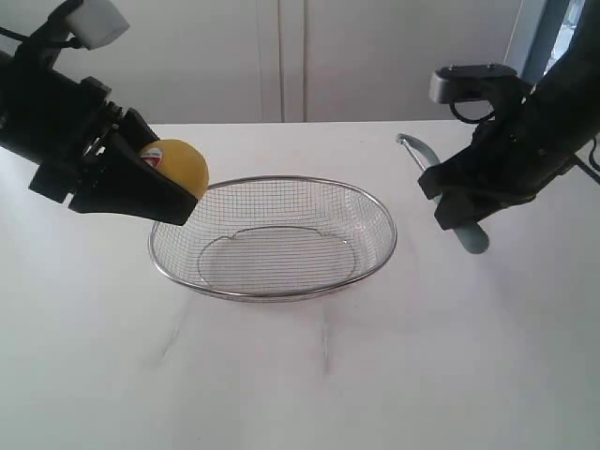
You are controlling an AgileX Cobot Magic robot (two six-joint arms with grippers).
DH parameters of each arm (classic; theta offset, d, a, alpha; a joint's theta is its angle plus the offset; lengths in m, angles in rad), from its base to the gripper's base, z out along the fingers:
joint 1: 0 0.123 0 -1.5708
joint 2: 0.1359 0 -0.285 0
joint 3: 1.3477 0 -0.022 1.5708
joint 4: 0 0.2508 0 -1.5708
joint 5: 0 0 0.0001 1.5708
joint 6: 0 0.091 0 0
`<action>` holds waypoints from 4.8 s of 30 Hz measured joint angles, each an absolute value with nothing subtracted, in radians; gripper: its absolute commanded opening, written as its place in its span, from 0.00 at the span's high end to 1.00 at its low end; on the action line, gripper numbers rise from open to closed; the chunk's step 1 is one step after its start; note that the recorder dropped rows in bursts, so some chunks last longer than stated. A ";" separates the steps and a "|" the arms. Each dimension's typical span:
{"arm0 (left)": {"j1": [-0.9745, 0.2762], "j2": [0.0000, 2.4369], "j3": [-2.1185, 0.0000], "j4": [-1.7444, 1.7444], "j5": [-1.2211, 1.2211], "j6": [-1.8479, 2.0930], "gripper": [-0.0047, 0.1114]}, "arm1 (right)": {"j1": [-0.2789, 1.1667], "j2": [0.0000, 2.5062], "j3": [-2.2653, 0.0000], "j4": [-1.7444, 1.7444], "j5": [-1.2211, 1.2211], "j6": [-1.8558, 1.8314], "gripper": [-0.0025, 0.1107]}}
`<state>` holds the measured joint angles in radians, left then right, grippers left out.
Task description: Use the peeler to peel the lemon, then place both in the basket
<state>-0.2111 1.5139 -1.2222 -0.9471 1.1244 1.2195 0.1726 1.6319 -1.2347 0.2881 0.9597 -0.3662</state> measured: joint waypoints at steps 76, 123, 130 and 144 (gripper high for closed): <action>-0.211 1.514 -1.222 -0.947 1.065 0.854 0.96 | 0.647 1.542 -1.207 0.275 0.726 -0.404 0.98; -0.211 1.514 -1.222 -0.931 0.948 0.846 0.96 | 0.748 1.560 -1.211 0.185 0.590 -0.184 0.98; -0.211 1.541 -1.222 -0.912 0.929 0.830 0.96 | 0.748 1.554 -1.211 0.183 0.590 -0.184 0.98; -0.211 1.572 -1.220 -0.874 0.896 0.818 0.96 | 0.748 1.462 -1.211 0.183 0.645 -0.184 0.98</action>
